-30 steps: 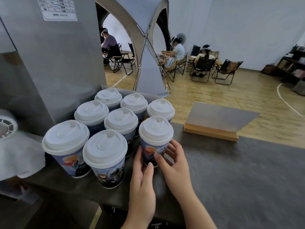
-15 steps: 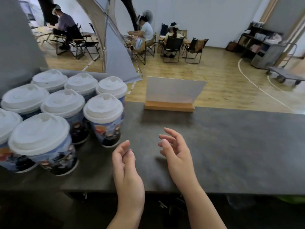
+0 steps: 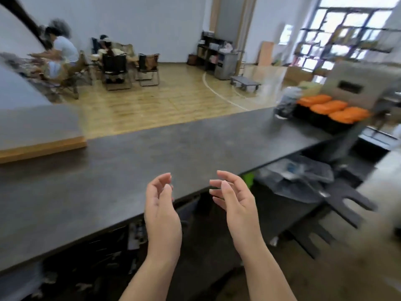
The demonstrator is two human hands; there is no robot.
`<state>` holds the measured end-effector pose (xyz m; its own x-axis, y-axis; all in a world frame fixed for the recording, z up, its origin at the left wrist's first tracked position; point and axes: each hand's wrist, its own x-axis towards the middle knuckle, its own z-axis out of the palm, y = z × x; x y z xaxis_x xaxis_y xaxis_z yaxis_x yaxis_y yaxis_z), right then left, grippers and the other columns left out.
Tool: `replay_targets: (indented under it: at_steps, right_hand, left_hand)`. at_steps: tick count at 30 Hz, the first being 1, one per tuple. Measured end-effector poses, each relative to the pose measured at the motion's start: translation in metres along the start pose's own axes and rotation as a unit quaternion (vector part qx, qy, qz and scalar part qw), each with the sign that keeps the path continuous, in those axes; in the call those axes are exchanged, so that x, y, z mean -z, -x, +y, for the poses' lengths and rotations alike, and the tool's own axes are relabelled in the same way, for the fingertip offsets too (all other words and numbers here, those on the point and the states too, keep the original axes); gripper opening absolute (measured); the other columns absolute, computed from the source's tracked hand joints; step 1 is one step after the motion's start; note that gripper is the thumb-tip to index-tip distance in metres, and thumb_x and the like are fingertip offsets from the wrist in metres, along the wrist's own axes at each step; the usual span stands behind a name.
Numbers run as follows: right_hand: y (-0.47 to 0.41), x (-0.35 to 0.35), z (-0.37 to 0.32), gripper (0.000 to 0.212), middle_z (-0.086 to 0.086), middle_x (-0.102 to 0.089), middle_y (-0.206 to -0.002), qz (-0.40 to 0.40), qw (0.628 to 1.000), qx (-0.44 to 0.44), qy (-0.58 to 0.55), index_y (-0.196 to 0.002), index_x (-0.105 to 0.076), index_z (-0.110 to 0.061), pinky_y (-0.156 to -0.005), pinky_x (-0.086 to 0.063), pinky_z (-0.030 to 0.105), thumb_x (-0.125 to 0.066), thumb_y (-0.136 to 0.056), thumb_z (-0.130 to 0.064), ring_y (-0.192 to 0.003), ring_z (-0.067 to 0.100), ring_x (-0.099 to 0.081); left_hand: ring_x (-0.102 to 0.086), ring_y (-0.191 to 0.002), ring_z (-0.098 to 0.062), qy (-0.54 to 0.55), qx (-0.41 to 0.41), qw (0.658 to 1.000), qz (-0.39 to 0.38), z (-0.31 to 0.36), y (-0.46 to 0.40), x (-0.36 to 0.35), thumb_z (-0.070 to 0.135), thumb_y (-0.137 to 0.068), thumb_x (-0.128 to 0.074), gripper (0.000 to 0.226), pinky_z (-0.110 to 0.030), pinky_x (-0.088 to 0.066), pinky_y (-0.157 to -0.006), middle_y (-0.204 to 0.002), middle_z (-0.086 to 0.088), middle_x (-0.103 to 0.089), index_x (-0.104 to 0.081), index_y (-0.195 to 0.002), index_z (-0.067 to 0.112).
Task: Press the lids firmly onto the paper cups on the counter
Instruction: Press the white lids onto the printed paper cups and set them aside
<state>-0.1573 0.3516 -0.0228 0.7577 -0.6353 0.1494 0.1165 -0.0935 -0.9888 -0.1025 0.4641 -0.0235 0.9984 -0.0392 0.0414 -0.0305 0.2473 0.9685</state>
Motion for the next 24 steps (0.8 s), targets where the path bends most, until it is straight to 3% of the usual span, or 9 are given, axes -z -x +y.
replay_targets:
  at_steps: [7,12,18,24]
  right_hand:
    - [0.011,0.17,-0.003,0.023,-0.001,-0.074,-0.104,0.142,0.99,-0.007,-0.012,-0.113,-0.067,-0.026,-0.089,-0.056,0.033,-0.047,-0.103,-0.018,-0.095,0.015,-0.07]
    - [0.012,0.242,0.004,0.026,0.001,-0.074,-0.103,0.213,0.976,-0.021,-0.034,-0.111,-0.068,-0.028,-0.09,-0.055,0.035,-0.044,-0.104,-0.017,-0.095,0.016,-0.07]
    - [-0.023,0.281,0.026,0.026,0.0,-0.074,-0.101,0.213,0.975,-0.038,-0.046,-0.11,-0.067,-0.027,-0.089,-0.055,0.034,-0.045,-0.104,-0.017,-0.094,0.017,-0.071]
    - [-0.105,0.321,0.044,0.023,-0.002,-0.075,-0.098,0.156,0.986,-0.052,-0.027,-0.112,-0.066,-0.024,-0.087,-0.057,0.03,-0.046,-0.103,-0.016,-0.092,0.015,-0.071]
  left_hand:
    - [-0.06,-0.1,0.008,0.028,0.018,0.993,-0.115,-0.025,0.06,-0.138,0.016,-0.107,-0.039,0.027,-0.022,-0.045,-0.095,-0.109,0.017,-0.066,-0.063,-0.107,0.029]
    - [-0.062,-0.085,0.013,0.008,0.02,0.984,-0.177,-0.033,0.085,-0.2,0.014,-0.106,-0.041,0.027,-0.007,-0.047,-0.075,-0.102,0.01,-0.068,-0.066,-0.101,0.023]
    - [-0.064,-0.097,-0.004,-0.017,0.034,0.983,-0.178,-0.058,0.071,-0.254,0.016,-0.106,-0.04,0.03,-0.02,-0.046,-0.084,-0.102,0.005,-0.07,-0.068,-0.1,0.023]
    - [-0.063,-0.101,-0.01,-0.019,0.04,0.991,-0.124,-0.097,0.027,-0.317,0.017,-0.107,-0.038,0.031,-0.022,-0.045,-0.083,-0.103,0.003,-0.07,-0.068,-0.101,0.022]
